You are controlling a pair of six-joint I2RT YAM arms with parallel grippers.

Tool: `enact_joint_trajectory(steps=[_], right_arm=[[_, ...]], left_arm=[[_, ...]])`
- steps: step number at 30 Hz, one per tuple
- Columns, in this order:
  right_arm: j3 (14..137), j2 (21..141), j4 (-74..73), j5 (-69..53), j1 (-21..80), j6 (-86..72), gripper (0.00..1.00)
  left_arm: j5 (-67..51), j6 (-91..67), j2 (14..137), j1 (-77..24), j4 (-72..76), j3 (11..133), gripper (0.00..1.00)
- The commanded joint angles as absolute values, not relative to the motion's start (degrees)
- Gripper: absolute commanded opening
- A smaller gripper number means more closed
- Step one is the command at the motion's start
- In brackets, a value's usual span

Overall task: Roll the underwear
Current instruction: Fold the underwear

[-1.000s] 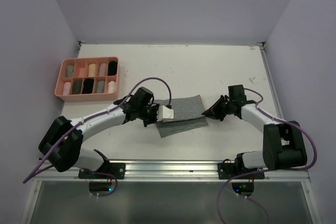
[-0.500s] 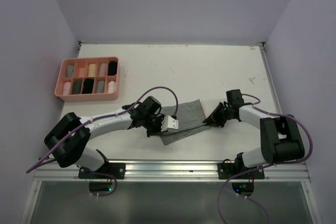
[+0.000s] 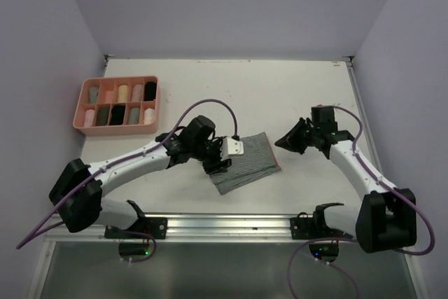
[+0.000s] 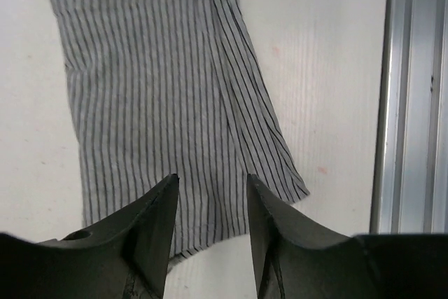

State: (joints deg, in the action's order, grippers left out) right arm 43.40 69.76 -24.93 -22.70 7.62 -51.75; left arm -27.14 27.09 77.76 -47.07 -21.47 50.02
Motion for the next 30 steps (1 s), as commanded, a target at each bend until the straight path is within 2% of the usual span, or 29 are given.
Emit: enact_joint_trajectory(steps=[1,6,10,18,22,25,29,30], right_arm=[[37.7,65.3,-30.5,-20.8,8.1,-53.9,0.0],[29.7,64.9,-26.6,-19.3,8.6,-55.0,0.0],[27.9,70.8,-20.2,-16.2,8.5,-54.7,0.0],[34.5,85.6,-12.4,-15.5,8.6,-52.1,0.0],[38.8,89.1,-11.4,-17.7,8.7,-51.3,0.0],[38.5,86.1,-13.8,-18.7,8.8,-50.5,0.0],[33.5,75.3,-14.0,-17.4,8.7,-53.3,0.0],[32.4,71.2,-12.1,-17.2,8.7,-56.0,0.05]], left_arm=[[-24.4,16.2,80.2,-47.5,-12.9,54.1,0.46],[-17.5,8.2,88.8,-48.3,-7.2,57.2,0.33],[-14.2,5.5,93.2,-48.5,-4.1,57.3,0.26],[-9.8,4.8,94.7,-47.6,-2.7,58.3,0.24],[-10.1,5.1,96.1,-47.5,-2.5,61.5,0.27],[-11.2,3.4,99.0,-47.5,-3.3,65.6,0.3],[-11.1,0.9,103.4,-48.2,-2.6,70.6,0.32],[-11.0,0.7,104.9,-48.5,-2.7,71.4,0.32]])
